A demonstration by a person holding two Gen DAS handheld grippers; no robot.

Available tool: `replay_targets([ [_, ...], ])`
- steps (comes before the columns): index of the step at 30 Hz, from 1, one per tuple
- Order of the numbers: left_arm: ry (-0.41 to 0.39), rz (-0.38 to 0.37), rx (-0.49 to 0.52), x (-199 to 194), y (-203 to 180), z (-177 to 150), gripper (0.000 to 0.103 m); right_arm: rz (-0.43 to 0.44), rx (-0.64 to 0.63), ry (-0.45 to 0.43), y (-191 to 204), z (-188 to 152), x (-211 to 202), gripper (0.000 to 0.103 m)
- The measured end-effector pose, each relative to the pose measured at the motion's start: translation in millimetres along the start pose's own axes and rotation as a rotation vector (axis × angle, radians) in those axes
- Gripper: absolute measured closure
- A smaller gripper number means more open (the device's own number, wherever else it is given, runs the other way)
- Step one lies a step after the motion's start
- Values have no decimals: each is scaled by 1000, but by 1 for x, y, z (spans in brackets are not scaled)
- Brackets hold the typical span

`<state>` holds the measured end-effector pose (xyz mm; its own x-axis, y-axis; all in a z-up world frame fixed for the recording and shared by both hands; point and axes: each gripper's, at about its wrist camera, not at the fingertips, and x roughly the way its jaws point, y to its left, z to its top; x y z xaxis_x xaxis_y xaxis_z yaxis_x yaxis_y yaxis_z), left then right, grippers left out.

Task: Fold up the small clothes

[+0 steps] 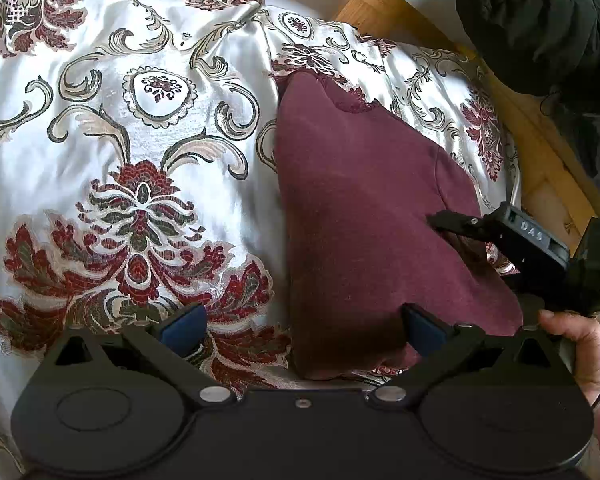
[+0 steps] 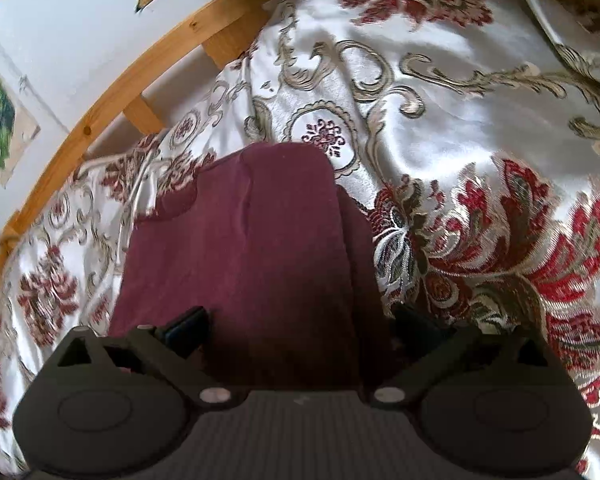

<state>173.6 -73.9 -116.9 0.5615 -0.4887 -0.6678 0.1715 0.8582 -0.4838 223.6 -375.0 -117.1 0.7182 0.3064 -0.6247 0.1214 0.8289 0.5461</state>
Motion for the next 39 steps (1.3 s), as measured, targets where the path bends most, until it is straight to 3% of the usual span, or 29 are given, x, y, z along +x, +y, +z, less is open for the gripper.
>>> replay_targets([
  [3,0,-1,-1,0,0,0,0,53,126,-24,-13,3,-6,1],
  [9,1,-5,-5,1,0,-1,0,103,296,-62,-39,6,-10,27],
  [13,-4,-8,-13,-2,1,1,1,96,291,-57,-41,8,-6,40],
  [16,-74,-53,-2,-11,-4,2,5,76,251,-54,-35,6,-5,49],
  [20,-93,-95,31,-6,-11,12,4,81,234,-57,-31,6,-6,54],
  [23,-68,-123,-14,8,-7,20,5,56,160,-68,-21,8,-7,56],
  [28,-31,-151,-90,17,8,24,15,-13,-67,-85,10,5,-8,61],
  [35,-35,-156,-64,16,7,20,26,-149,-434,-136,57,-13,-10,66],
  [39,-35,-174,-76,16,8,19,33,-138,-376,-121,53,-11,-10,60],
])
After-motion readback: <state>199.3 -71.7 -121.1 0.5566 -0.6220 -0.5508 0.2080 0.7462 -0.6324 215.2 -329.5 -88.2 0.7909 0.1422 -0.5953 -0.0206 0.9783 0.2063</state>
